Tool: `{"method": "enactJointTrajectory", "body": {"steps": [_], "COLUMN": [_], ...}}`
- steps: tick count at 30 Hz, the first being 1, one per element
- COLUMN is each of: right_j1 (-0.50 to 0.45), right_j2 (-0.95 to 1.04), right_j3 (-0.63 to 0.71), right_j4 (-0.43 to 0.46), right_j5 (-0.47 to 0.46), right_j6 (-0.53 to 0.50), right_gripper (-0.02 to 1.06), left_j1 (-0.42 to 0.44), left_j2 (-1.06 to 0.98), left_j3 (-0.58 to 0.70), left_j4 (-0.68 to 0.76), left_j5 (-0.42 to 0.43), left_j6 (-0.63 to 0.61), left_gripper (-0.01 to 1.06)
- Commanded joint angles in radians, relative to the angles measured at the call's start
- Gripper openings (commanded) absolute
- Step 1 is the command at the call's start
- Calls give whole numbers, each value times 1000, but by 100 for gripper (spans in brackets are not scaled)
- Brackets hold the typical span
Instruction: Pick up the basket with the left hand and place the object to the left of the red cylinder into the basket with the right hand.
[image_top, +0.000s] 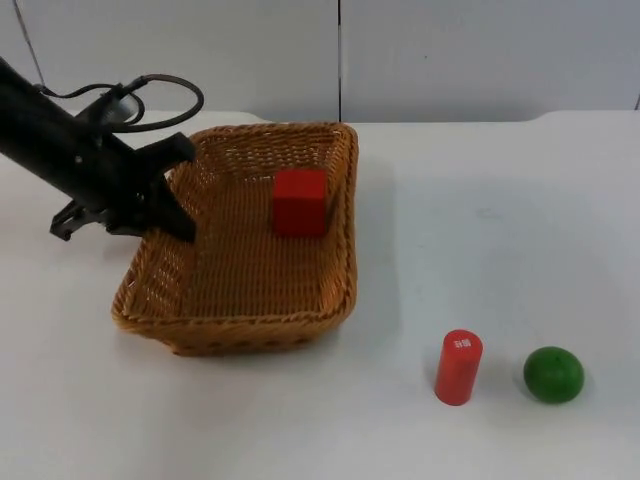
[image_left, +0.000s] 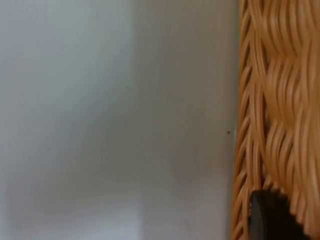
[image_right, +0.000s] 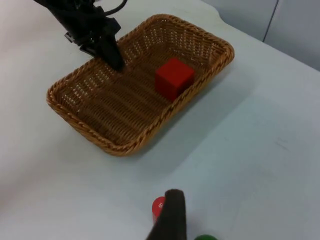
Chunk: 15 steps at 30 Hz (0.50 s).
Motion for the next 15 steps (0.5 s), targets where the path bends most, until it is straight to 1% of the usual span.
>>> {"method": "enactJointTrajectory", "body": {"steps": [1,2,3,4,6,7,8,10,13,15], "right_j1": [-6,-6,-6,-6,-6,-6,-6,-6,-6,-6], "right_j2": [-6,-6,-6,-6,-6,-6,-6,-6,-6,-6], "right_j3": [-1,-1,-1,-1,-1,-1,-1,-1,-1,-1], "right_j4": [-10,-10,-10,-10,-12,-12,-12,-12,-12,-12], "right_j5": [-13,-13,-13,-13,-13,-13,-13,-13,-13,-13], "right_j6": [-5,-5,-5,-5,-5,-5,-5,-5,-5,-5], "right_gripper": [72,72,72,72,72,72,72,72,72,72], "left_j1": [-5,-5,-5,-5,-1,1,6,14,33,57], "left_j2": [1,-1,-1,-2,-7,-12,-23,-36,-71,-114], "left_j3": [-7,-7,-7,-7,-9,-9,-9,-9,-9,-9], "left_j4": [-16,-16,-16,-16,-11,-11,-3,2,24,73], "left_j5": [-6,-6,-6,-4,12,15,19,19,22,17], "left_j6": [0,0,0,0,0,0,0,0,0,0], "left_gripper": [20,29,29,42,73,84,103,105,105,105]}}
